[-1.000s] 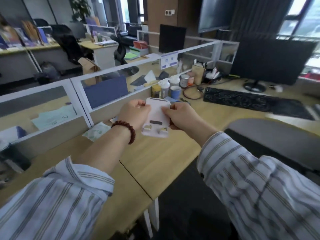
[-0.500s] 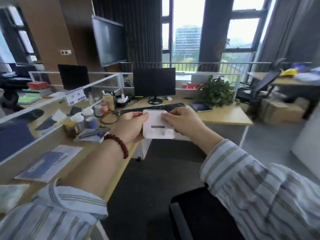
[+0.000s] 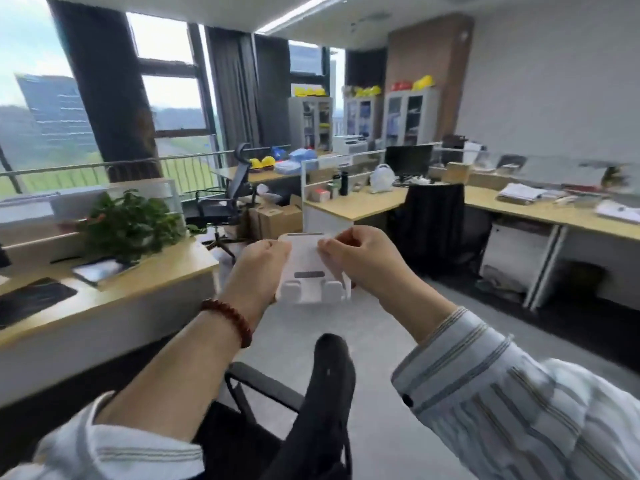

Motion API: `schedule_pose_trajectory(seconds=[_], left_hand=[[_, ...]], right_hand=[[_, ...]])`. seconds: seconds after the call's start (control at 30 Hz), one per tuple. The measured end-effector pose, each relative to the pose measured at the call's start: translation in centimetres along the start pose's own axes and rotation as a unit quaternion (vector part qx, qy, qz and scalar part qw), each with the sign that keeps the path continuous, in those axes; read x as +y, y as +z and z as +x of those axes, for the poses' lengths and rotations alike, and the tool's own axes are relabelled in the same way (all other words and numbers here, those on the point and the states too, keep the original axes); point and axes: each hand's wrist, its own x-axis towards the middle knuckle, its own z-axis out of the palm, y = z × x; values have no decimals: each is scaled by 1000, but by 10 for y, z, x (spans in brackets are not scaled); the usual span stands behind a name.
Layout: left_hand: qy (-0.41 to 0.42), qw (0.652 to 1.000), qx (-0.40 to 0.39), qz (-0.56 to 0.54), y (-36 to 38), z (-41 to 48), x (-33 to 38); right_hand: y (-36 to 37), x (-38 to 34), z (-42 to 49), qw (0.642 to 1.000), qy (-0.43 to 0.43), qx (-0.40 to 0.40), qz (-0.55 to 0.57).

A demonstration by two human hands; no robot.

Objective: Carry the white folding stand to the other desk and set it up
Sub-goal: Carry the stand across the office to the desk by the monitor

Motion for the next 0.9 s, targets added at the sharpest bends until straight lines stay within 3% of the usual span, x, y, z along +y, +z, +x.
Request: schedule_pose_trajectory(seconds=[0.2, 0.4, 0.5, 0.67, 0.9], left_hand=[[-6, 993, -116, -23, 220, 48, 0], [-3, 983, -181, -25, 376, 75, -1], [27, 980, -199, 1, 433, 92, -5], [-22, 973, -230, -2, 501, 145, -23], [7, 975, -221, -2, 592, 293, -34]], right_hand=[[-181, 89, 40, 994, 48, 90, -41], [-302, 152, 64, 984, 76, 151, -52], [-341, 182, 86, 984, 88, 152, -44], [-378, 230, 151, 982, 110, 149, -33], [-426, 285, 316, 982, 101, 152, -39]])
